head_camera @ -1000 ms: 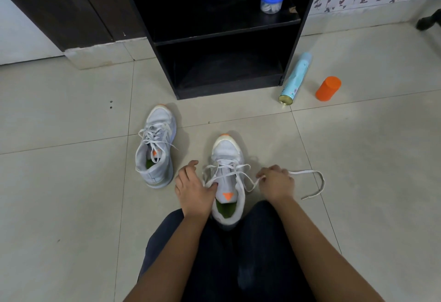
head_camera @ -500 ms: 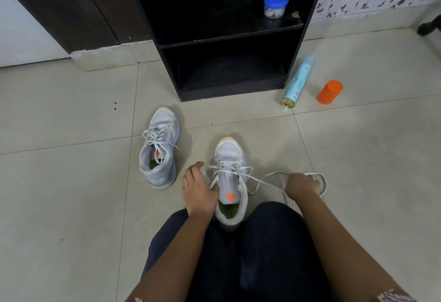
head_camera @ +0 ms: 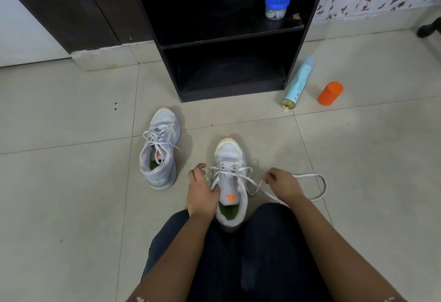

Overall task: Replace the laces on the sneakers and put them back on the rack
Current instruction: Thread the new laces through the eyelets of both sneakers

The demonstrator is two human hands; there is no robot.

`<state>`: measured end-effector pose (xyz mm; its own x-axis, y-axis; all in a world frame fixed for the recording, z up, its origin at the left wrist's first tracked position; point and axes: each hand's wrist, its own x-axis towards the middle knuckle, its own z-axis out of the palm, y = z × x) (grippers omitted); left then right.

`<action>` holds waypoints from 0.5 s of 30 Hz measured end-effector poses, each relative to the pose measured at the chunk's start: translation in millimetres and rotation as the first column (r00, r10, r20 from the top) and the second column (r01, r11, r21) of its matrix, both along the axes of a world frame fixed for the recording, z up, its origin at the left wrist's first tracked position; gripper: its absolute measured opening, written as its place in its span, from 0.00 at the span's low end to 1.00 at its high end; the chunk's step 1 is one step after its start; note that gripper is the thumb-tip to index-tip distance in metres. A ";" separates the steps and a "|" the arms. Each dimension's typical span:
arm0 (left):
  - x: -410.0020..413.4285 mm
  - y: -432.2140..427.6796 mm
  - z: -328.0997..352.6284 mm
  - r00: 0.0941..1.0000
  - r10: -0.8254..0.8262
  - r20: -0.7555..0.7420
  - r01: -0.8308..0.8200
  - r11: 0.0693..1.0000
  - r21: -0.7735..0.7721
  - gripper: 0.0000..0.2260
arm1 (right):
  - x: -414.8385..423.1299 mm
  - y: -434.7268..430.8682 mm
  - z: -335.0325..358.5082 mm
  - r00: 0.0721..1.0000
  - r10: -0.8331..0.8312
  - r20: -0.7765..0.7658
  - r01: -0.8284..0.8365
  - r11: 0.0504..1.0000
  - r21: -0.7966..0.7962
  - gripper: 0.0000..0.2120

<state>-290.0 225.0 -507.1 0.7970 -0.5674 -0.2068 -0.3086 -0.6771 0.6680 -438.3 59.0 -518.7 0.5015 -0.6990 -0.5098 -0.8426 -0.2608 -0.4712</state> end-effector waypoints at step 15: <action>0.0 -0.9 0.2 0.993 0.065 -0.094 -0.065 0.998 0.000 0.19 | -16.5 -7.5 1.5 0.819 0.116 -0.561 -0.128 0.992 0.019 0.13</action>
